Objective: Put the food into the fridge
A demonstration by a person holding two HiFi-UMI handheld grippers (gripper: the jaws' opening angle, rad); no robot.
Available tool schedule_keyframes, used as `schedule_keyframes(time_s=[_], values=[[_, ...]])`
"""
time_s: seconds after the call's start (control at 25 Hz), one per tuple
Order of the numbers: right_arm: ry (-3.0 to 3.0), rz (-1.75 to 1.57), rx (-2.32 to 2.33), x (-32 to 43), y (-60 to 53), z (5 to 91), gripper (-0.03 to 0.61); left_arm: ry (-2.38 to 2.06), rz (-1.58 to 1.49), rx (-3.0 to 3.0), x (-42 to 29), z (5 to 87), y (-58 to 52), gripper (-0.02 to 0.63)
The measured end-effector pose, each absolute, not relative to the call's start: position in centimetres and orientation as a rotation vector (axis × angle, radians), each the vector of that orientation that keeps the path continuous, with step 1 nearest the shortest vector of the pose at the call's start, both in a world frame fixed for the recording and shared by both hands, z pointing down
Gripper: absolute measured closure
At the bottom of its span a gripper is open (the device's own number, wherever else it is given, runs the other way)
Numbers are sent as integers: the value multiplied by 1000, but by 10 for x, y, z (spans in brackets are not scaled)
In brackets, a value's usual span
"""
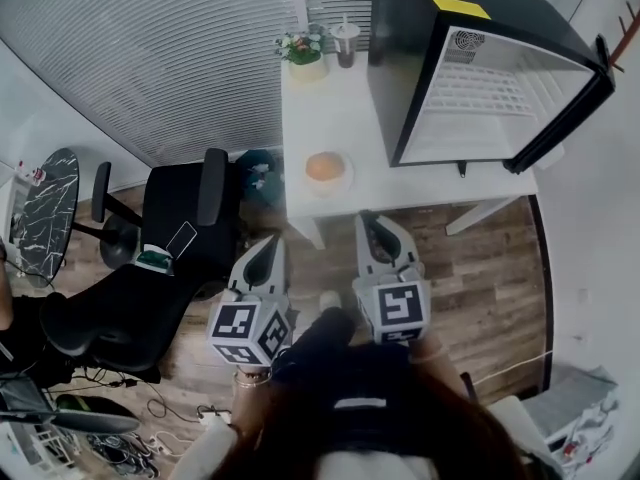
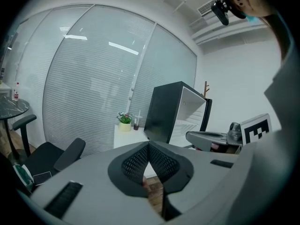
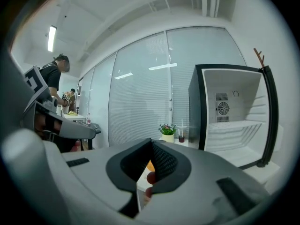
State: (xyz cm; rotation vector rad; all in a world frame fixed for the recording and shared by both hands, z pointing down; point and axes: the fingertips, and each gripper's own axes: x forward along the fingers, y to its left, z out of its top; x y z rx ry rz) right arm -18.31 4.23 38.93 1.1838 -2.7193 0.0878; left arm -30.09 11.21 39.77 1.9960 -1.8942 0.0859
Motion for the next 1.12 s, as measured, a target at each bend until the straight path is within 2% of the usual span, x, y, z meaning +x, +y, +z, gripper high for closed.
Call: schedule_keyframes(time_s=[0.52,1.12], values=[[-2663,63,1245,-213,22,385,581,-1836,79,2061,-337,395,82,612],[-2673,175,1272,-205,23,388,581,-1766,92,2085,-326,405,78,612]])
